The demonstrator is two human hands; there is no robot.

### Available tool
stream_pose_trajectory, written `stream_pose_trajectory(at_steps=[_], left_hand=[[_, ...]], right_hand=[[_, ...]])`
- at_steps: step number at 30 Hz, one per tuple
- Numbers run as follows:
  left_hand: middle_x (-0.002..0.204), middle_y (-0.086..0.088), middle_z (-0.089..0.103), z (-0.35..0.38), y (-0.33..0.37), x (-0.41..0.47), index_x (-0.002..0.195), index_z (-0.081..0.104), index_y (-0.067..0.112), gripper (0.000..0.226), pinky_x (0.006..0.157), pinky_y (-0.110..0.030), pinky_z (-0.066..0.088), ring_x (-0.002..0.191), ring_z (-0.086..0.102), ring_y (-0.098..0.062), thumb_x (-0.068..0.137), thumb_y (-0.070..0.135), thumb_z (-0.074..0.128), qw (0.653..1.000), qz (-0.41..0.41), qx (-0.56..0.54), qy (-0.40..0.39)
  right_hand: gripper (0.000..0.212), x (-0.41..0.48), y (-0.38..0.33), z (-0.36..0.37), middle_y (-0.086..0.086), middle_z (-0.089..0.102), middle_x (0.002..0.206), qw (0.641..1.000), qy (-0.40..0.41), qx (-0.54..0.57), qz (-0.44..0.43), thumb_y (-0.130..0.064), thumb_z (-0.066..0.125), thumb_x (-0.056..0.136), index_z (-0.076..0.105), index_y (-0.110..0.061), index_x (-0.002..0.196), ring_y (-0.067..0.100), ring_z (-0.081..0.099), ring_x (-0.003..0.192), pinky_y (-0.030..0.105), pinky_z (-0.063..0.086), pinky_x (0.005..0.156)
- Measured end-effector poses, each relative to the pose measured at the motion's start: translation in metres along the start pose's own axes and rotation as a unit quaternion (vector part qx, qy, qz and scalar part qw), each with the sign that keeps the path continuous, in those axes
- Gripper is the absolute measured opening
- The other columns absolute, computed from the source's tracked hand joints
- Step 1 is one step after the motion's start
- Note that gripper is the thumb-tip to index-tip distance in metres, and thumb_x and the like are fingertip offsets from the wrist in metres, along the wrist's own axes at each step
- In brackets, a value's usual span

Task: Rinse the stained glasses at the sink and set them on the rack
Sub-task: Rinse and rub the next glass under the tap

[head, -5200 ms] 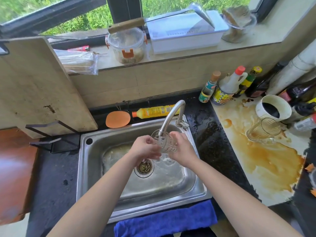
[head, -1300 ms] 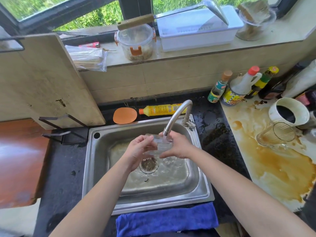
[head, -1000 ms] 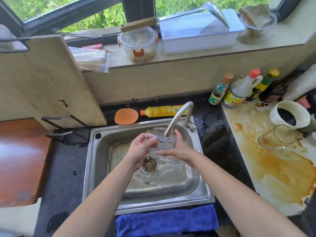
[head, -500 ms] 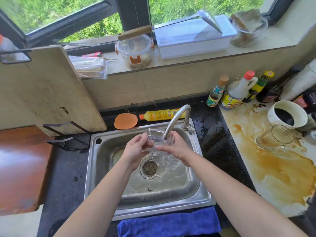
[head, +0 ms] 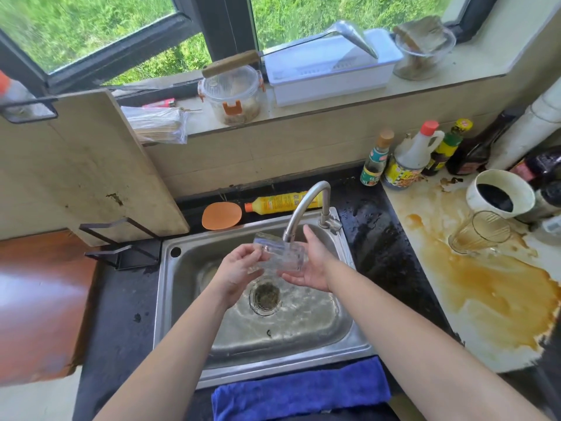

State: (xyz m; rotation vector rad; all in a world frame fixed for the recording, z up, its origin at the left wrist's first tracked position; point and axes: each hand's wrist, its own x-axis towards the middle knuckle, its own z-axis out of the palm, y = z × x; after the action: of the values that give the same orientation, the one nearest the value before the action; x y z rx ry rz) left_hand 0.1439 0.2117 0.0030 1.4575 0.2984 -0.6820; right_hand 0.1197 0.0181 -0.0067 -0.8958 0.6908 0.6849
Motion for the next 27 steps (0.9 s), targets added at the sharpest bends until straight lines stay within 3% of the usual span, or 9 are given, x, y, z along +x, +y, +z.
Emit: stream_pose_trajectory(at_steps=[1,4,9,12,14,17,20,22,27], left_hand=[[0.094,-0.005,0.073,0.003,-0.002,-0.002,0.099,0.063,0.012,0.007,0.096,-0.043,0.048,0.096,0.065,-0.020,0.100,0.011,0.057,1.000,-0.003,0.014,-0.006],[0.095,-0.009,0.074,0.007,-0.004,-0.006,0.096,0.066,0.009,0.018,0.097,-0.050,0.049,0.097,0.063,-0.023,0.096,0.003,0.049,1.000,-0.023,-0.010,-0.011],[0.089,-0.010,0.075,0.008,0.003,0.000,0.099,0.066,0.010,0.033,0.095,-0.052,0.050,0.092,0.066,-0.029,0.099,0.039,0.051,0.994,-0.071,-0.063,0.054],[0.077,-0.005,0.071,0.013,-0.002,0.003,0.099,0.067,0.012,0.030,0.082,-0.046,0.051,0.079,0.063,-0.026,0.097,0.042,0.062,0.995,-0.047,-0.028,0.084],[0.072,-0.003,0.067,0.016,-0.005,0.002,0.091,0.063,0.015,0.018,0.072,-0.039,0.046,0.072,0.059,-0.023,0.099,0.031,0.061,0.996,-0.015,-0.042,0.072],[0.075,-0.004,0.067,0.022,-0.007,-0.006,0.088,0.061,0.015,0.015,0.065,-0.032,0.044,0.066,0.059,-0.016,0.101,0.023,0.059,0.998,0.023,-0.056,0.031],[0.084,-0.005,0.071,0.022,-0.012,-0.010,0.092,0.064,0.015,0.009,0.071,-0.035,0.041,0.077,0.063,-0.016,0.099,0.021,0.061,0.998,0.027,-0.055,0.002],[0.085,-0.004,0.071,0.021,-0.012,-0.010,0.094,0.063,0.016,0.009,0.077,-0.039,0.039,0.085,0.062,-0.019,0.098,0.023,0.061,0.998,0.005,-0.057,0.002],[0.080,-0.002,0.072,0.031,-0.004,-0.004,0.094,0.069,0.014,0.029,0.086,-0.045,0.049,0.075,0.065,-0.019,0.096,0.042,0.063,0.997,-0.050,-0.052,0.032]], right_hand=[[0.066,0.001,0.002,0.001,0.013,0.073,0.120,0.999,0.007,-0.034,-0.003,-0.068,0.037,0.099,0.069,-0.016,0.122,0.032,0.069,0.107,0.036,0.058,0.077],[0.039,0.005,0.009,-0.002,0.012,0.065,0.126,0.989,0.038,-0.119,-0.075,-0.045,0.060,0.098,0.060,-0.016,0.124,0.026,0.067,0.098,0.035,0.058,0.077],[0.084,0.006,0.016,-0.005,-0.001,0.054,0.142,0.943,0.058,-0.252,-0.211,-0.036,0.091,0.073,0.044,-0.027,0.143,0.020,0.062,0.119,0.039,0.061,0.088],[0.098,0.007,0.017,-0.008,-0.005,0.047,0.150,0.926,0.059,-0.286,-0.239,-0.030,0.094,0.067,0.040,-0.027,0.149,0.019,0.053,0.131,0.047,0.053,0.102],[0.101,0.007,0.016,-0.009,0.000,0.052,0.145,0.934,0.054,-0.270,-0.227,-0.031,0.096,0.064,0.041,-0.025,0.148,0.020,0.057,0.126,0.046,0.056,0.099],[0.109,0.002,0.013,-0.006,0.003,0.053,0.143,0.957,0.041,-0.235,-0.163,-0.053,0.092,0.063,0.035,-0.024,0.151,0.021,0.058,0.124,0.040,0.057,0.093],[0.082,-0.007,0.003,-0.004,0.009,0.059,0.133,0.965,0.040,-0.234,-0.109,-0.063,0.078,0.077,0.052,-0.018,0.140,0.020,0.062,0.112,0.039,0.061,0.088],[0.064,-0.014,0.001,-0.004,0.006,0.066,0.114,0.951,0.041,-0.277,-0.131,-0.066,0.076,0.077,0.064,-0.022,0.123,0.020,0.065,0.096,0.042,0.059,0.087],[0.067,-0.022,0.013,-0.012,-0.013,0.060,0.119,0.886,0.102,-0.381,-0.244,-0.040,0.093,0.069,0.055,-0.028,0.123,0.012,0.059,0.112,0.031,0.051,0.095]])
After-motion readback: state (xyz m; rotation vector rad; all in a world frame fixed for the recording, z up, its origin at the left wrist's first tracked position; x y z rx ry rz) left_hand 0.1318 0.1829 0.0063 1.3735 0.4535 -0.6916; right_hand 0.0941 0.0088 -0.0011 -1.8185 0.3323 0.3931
